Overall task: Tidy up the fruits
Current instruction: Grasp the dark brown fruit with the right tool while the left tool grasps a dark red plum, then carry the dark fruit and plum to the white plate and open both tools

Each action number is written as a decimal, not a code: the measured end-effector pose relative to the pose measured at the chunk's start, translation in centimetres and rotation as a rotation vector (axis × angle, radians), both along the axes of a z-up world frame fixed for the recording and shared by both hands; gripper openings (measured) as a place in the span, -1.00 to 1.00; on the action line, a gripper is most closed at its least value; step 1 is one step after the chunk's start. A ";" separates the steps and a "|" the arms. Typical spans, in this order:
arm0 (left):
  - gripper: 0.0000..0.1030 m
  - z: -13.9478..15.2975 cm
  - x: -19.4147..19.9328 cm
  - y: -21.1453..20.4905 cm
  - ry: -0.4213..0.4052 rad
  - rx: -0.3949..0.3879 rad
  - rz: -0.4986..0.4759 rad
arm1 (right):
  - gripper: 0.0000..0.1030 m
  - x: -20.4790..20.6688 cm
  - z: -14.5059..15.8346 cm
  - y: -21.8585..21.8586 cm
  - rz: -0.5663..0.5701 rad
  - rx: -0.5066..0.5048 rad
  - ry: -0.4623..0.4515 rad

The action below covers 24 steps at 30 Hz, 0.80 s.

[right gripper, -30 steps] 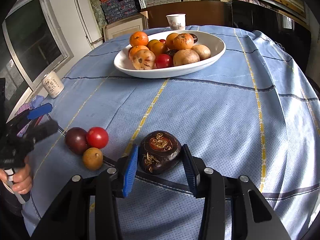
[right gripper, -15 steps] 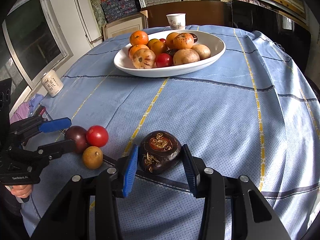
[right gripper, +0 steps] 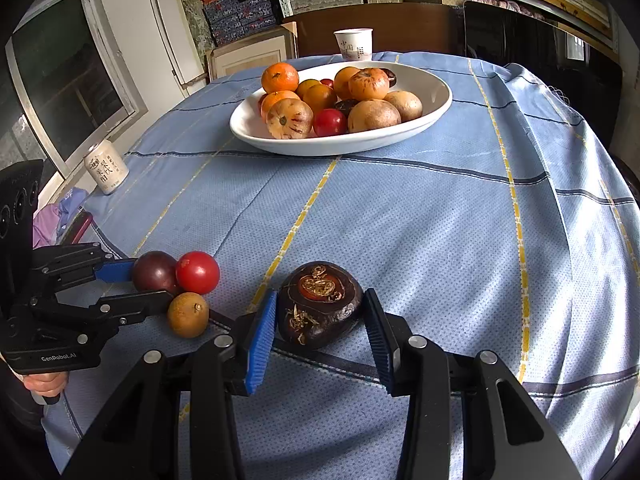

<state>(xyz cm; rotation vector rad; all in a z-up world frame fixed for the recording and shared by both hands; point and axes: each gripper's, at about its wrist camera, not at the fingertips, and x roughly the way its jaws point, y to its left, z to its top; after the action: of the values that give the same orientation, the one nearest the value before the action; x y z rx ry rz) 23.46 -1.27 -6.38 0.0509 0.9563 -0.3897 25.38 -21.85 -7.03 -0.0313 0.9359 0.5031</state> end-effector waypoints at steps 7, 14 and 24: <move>-0.29 0.5 -0.3 0.5 -0.028 0.004 0.047 | -0.14 0.0 0.4 -0.4 -0.005 0.026 -0.007; -0.29 2.3 -0.2 0.3 -0.096 0.070 0.069 | -0.15 0.8 2.0 -1.0 -0.017 0.079 -0.028; -0.29 7.3 8.0 -0.1 -0.190 0.170 0.135 | -0.15 8.1 6.6 0.4 -0.068 0.094 -0.158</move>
<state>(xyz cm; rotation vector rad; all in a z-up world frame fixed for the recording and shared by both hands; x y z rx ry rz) 31.49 -1.41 0.94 0.1743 0.7984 -0.1751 33.48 -21.47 -0.42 0.0452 0.7553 0.4737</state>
